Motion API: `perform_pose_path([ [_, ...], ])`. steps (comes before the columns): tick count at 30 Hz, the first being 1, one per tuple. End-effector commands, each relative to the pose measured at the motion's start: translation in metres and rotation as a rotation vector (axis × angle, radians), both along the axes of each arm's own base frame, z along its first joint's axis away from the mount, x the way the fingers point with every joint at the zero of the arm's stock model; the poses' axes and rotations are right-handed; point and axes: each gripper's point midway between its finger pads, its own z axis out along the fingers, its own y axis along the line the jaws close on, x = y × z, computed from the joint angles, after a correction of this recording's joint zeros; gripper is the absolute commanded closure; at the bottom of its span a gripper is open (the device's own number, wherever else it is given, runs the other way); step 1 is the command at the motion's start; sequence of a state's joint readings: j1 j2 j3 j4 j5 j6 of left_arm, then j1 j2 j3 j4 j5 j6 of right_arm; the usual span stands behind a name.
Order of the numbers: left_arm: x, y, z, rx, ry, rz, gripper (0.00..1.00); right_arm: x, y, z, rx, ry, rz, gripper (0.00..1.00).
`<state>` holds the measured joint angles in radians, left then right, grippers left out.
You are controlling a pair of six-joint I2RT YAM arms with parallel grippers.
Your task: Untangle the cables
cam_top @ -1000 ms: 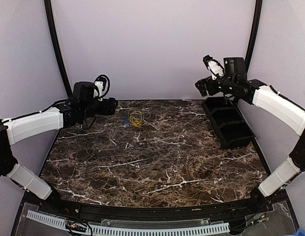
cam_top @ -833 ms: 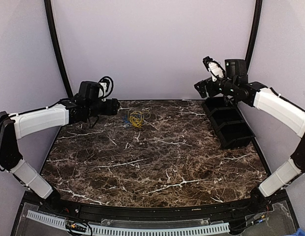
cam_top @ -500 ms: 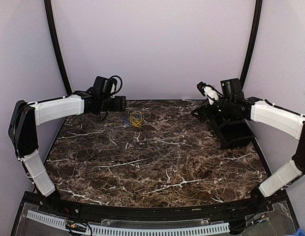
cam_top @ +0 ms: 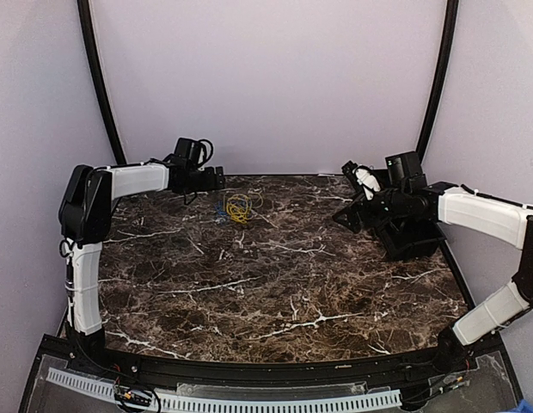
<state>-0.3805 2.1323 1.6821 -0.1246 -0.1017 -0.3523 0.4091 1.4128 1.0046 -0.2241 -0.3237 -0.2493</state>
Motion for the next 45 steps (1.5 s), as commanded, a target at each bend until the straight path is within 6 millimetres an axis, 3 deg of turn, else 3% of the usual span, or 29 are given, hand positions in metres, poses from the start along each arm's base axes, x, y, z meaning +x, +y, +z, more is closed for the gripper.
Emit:
perform_pose_path([
  [1, 0.012, -0.043, 0.016, -0.153, -0.049, -0.163, 0.02, 0.005, 0.002, 0.008, 0.019, -0.037, 0.016, 0.01],
  [11, 0.012, -0.079, -0.023, -0.305, 0.032, -0.274, 0.07, 0.011, 0.007, -0.003, 0.013, -0.008, 0.028, 0.01],
  [18, -0.012, -0.104, -0.035, -0.327, 0.093, -0.39, 0.13, 0.012, 0.011, -0.007, 0.017, 0.006, 0.046, 0.01],
  [24, -0.056, -0.127, -0.036, -0.322, 0.132, -0.537, 0.19, 0.01, 0.012, -0.007, 0.023, 0.008, 0.058, 0.01],
  [30, -0.122, -0.153, -0.036, -0.371, 0.189, -0.684, 0.26, 0.009, 0.015, -0.006, 0.028, 0.019, 0.069, 0.01],
  [38, -0.213, -0.189, -0.007, -0.437, 0.181, -0.86, 0.3, -0.001, 0.022, 0.0, 0.06, 0.051, 0.123, 0.01],
  [41, -0.226, -0.183, 0.0, -0.407, 0.174, -0.844, 0.29, -0.004, 0.023, 0.004, 0.068, 0.044, 0.135, 0.01],
  [45, -0.232, -0.156, 0.02, -0.308, 0.117, -0.77, 0.25, -0.009, 0.025, -0.001, 0.064, 0.026, 0.168, 0.01],
])
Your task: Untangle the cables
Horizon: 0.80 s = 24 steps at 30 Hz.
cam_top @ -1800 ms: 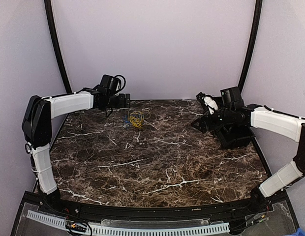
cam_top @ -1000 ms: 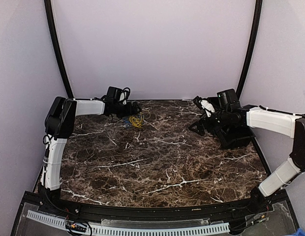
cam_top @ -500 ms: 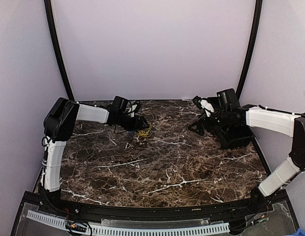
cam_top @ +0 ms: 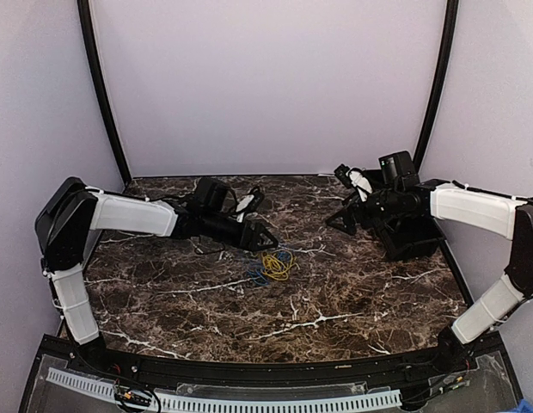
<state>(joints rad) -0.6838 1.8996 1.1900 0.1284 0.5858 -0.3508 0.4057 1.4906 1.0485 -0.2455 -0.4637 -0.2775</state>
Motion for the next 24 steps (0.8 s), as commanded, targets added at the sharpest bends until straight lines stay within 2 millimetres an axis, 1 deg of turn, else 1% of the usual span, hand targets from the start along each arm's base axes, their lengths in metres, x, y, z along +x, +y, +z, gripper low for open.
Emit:
perform_pose_path([
  [1, 0.008, 0.034, 0.04, 0.054, -0.136, 0.118, 0.23, -0.001, 0.005, 0.007, 0.01, -0.055, 0.035, 0.02],
  [2, 0.007, 0.04, 0.046, 0.067, -0.154, 0.131, 0.22, 0.004, 0.005, 0.006, -0.006, -0.068, 0.016, 0.03],
  [5, 0.014, 0.052, 0.056, 0.102, -0.195, 0.2, 0.2, 0.018, 0.007, 0.005, -0.039, -0.093, 0.002, 0.1],
  [6, 0.015, 0.053, 0.06, 0.097, -0.194, 0.215, 0.2, 0.024, 0.008, 0.005, -0.048, -0.093, -0.005, 0.12],
  [8, 0.019, 0.054, 0.062, 0.092, -0.179, 0.245, 0.2, 0.034, 0.013, 0.003, -0.054, -0.083, -0.005, 0.13],
  [11, 0.027, 0.056, 0.054, 0.101, -0.142, 0.306, 0.2, 0.043, 0.026, -0.004, -0.031, -0.03, 0.016, 0.15],
  [14, 0.039, 0.06, 0.041, 0.118, -0.096, 0.396, 0.23, 0.05, 0.043, -0.008, -0.009, 0.029, 0.053, 0.21],
  [15, 0.041, 0.06, 0.04, 0.114, -0.095, 0.411, 0.24, 0.055, 0.051, -0.006, 0.0, 0.038, 0.064, 0.24],
  [16, 0.043, 0.06, 0.036, 0.115, -0.083, 0.427, 0.25, 0.058, 0.057, -0.013, 0.001, 0.066, 0.076, 0.27],
  [20, 0.047, 0.054, 0.034, 0.091, -0.081, 0.422, 0.29, 0.059, 0.083, -0.029, 0.02, 0.134, 0.133, 0.37],
  [24, 0.046, 0.052, 0.032, 0.085, -0.072, 0.418, 0.29, 0.061, 0.099, -0.05, 0.014, 0.19, 0.176, 0.47],
])
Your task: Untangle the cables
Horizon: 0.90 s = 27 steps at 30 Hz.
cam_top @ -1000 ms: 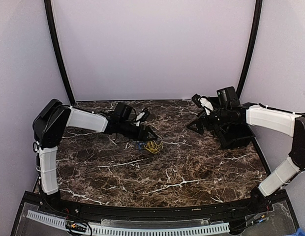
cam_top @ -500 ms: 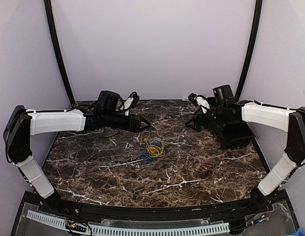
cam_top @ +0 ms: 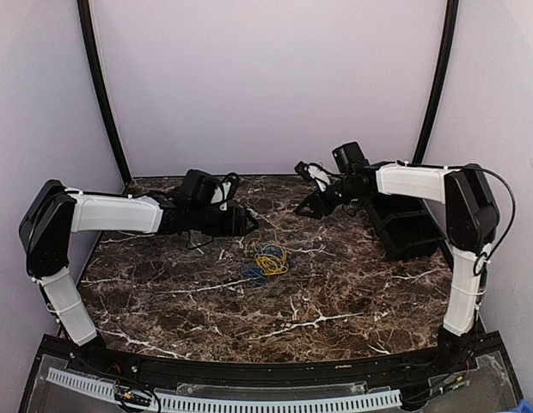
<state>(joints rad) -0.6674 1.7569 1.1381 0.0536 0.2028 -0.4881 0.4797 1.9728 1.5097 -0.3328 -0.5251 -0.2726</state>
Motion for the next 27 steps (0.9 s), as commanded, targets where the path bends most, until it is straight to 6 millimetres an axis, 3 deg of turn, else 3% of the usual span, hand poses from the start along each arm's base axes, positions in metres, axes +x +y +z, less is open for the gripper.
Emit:
perform_pose_path([
  [1, 0.006, -0.004, 0.014, -0.043, -0.022, 0.021, 0.29, -0.009, 0.021, -0.016, 0.017, 0.089, 0.075, 0.48],
  [8, 0.003, -0.002, 0.014, -0.043, -0.011, 0.02, 0.29, -0.021, 0.036, -0.037, 0.058, 0.188, 0.138, 0.4],
  [13, 0.002, -0.002, 0.012, -0.044, -0.006, 0.021, 0.29, -0.023, 0.042, -0.046, 0.08, 0.257, 0.147, 0.43],
  [23, 0.001, -0.002, 0.012, -0.046, -0.004, 0.018, 0.3, -0.025, 0.046, -0.05, 0.099, 0.293, 0.151, 0.7],
  [27, -0.001, -0.002, 0.01, -0.051, 0.002, 0.014, 0.3, -0.024, 0.047, -0.051, 0.098, 0.304, 0.143, 0.76],
])
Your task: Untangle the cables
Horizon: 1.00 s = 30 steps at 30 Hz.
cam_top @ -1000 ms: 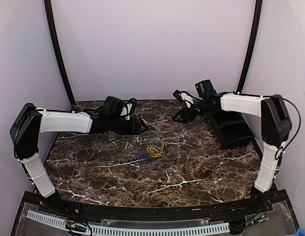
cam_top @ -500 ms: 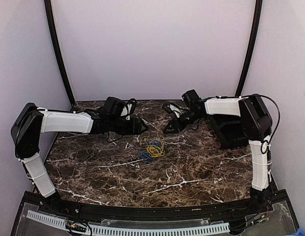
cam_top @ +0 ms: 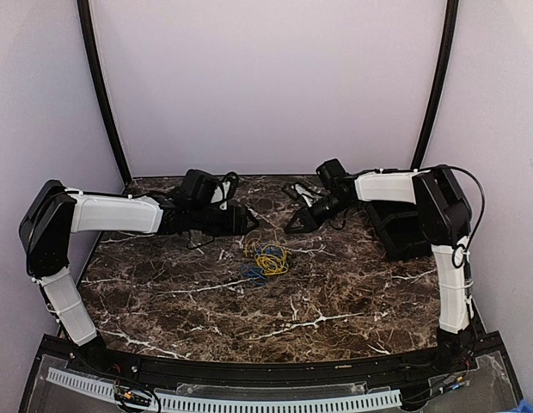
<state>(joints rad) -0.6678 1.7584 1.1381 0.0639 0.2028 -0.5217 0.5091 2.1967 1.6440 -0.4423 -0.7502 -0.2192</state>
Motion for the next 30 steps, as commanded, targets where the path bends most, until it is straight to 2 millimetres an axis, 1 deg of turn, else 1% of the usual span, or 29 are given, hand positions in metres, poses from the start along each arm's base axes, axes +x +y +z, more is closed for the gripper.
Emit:
perform_pose_path([
  [1, -0.002, -0.001, 0.009, -0.03, -0.013, -0.006, 0.3, 0.003, 0.01, 0.005, 0.028, 0.007, 0.009, 0.79],
  [3, -0.002, -0.001, 0.009, -0.03, -0.014, -0.006, 0.3, 0.002, 0.01, 0.004, 0.026, 0.012, 0.009, 0.89],
  [5, -0.002, -0.002, 0.01, -0.032, -0.018, -0.011, 0.3, 0.002, 0.011, 0.008, 0.028, 0.006, 0.012, 1.0],
  [7, -0.003, -0.006, 0.014, -0.049, -0.031, -0.036, 0.3, 0.002, 0.011, 0.019, 0.025, -0.018, 0.016, 1.0],
  [8, -0.003, -0.009, 0.018, -0.061, -0.052, -0.05, 0.3, 0.002, 0.011, 0.028, 0.027, -0.041, 0.019, 1.0],
  [11, -0.005, -0.019, 0.03, -0.091, -0.124, -0.093, 0.27, -0.002, 0.01, 0.066, 0.037, -0.134, 0.029, 1.0],
  [13, -0.005, -0.023, 0.042, -0.092, -0.22, -0.097, 0.25, -0.009, 0.01, 0.093, 0.049, -0.178, 0.038, 1.0],
  [15, -0.007, -0.031, 0.067, -0.127, -0.344, -0.113, 0.24, -0.018, 0.011, 0.123, 0.068, -0.216, 0.055, 1.0],
  [16, -0.01, -0.034, 0.069, -0.126, -0.374, -0.13, 0.24, -0.022, 0.011, 0.137, 0.078, -0.231, 0.061, 1.0],
  [17, -0.011, -0.037, 0.078, -0.146, -0.406, -0.136, 0.24, -0.025, 0.011, 0.149, 0.087, -0.249, 0.065, 1.0],
  [20, -0.018, -0.046, 0.093, -0.193, -0.462, -0.178, 0.25, -0.035, 0.012, 0.179, 0.105, -0.299, 0.072, 1.0],
  [21, -0.02, -0.048, 0.101, -0.217, -0.484, -0.186, 0.26, -0.036, 0.011, 0.187, 0.108, -0.314, 0.072, 1.0],
  [24, -0.03, -0.052, 0.114, -0.275, -0.509, -0.228, 0.28, -0.042, 0.012, 0.203, 0.11, -0.348, 0.076, 1.0],
  [27, -0.041, -0.047, 0.13, -0.328, -0.566, -0.239, 0.3, -0.043, 0.011, 0.213, 0.101, -0.385, 0.073, 1.0],
  [28, -0.043, -0.045, 0.134, -0.338, -0.581, -0.237, 0.3, -0.043, 0.011, 0.214, 0.095, -0.395, 0.071, 1.0],
  [30, -0.048, -0.039, 0.149, -0.368, -0.633, -0.223, 0.3, -0.043, 0.011, 0.216, 0.086, -0.411, 0.071, 1.0],
])
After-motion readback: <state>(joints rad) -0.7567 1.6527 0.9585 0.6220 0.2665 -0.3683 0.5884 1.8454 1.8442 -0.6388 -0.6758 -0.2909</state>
